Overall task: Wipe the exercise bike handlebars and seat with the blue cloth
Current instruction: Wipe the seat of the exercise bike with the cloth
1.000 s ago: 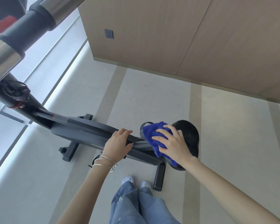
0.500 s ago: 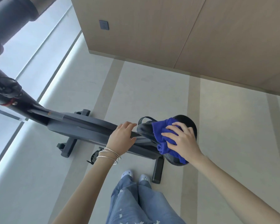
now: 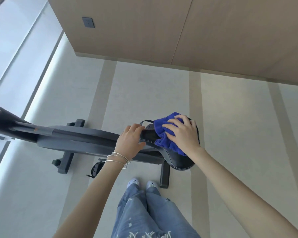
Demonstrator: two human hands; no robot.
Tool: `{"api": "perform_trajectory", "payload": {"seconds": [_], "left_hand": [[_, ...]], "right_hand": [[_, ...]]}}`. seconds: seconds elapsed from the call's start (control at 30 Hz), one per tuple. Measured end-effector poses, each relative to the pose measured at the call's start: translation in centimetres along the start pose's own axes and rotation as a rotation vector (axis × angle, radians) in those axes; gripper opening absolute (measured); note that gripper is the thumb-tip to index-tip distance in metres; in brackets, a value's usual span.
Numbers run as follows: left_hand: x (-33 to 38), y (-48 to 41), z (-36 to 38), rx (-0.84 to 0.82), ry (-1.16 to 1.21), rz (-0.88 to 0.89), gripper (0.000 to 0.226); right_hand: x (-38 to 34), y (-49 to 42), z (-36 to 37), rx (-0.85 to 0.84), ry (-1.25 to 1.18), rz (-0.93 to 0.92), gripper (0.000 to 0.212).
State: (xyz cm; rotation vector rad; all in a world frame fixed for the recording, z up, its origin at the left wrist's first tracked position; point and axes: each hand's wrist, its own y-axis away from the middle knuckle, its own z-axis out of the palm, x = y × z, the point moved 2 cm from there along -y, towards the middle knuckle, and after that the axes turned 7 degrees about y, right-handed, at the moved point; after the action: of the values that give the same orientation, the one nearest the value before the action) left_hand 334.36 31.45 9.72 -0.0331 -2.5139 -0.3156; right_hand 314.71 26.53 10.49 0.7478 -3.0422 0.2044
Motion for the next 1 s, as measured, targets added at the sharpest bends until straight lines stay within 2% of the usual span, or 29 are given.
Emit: {"api": "perform_trajectory", "payload": {"seconds": [0.17, 0.23, 0.37, 0.5, 0.63, 0.77, 0.87, 1.0], "left_hand": [[0.5, -0.6, 0.3, -0.030, -0.002, 0.025, 0.052], [0.7, -0.9, 0.7, -0.032, -0.004, 0.036, 0.052], [1.4, -1.4, 1.3, -0.047, -0.019, 0.052, 0.051], [1.7, -1.8, 1.5, -0.047, -0.061, 0.031, 0.050], [2.1, -1.9, 1.6, -0.044, -0.101, 0.000, 0.050], [2.3, -1.7, 1.8, -0.019, -0.063, -0.018, 0.048], [2.3, -1.5, 1.8, -0.008, -0.053, -0.021, 0.047], [2.2, -1.4, 1.8, -0.002, -0.051, -0.013, 0.046]], "right_hand": [[3.0, 4.2, -0.2, 0.100, -0.102, 0.518, 0.025], [2.7, 7.1, 0.0, 0.124, -0.109, 0.591, 0.028], [1.2, 9.4, 0.0, 0.114, -0.065, 0.575, 0.031], [2.1, 5.8, -0.4, 0.061, -0.018, 0.497, 0.027], [3.6, 0.2, 0.1, -0.137, 0.008, 0.361, 0.029], [4.8, -3.2, 1.3, -0.323, -0.003, 0.331, 0.034], [5.2, -2.4, 1.3, -0.290, -0.056, 0.392, 0.036], [5.1, 1.5, 0.8, -0.083, -0.145, 0.509, 0.034]]}}
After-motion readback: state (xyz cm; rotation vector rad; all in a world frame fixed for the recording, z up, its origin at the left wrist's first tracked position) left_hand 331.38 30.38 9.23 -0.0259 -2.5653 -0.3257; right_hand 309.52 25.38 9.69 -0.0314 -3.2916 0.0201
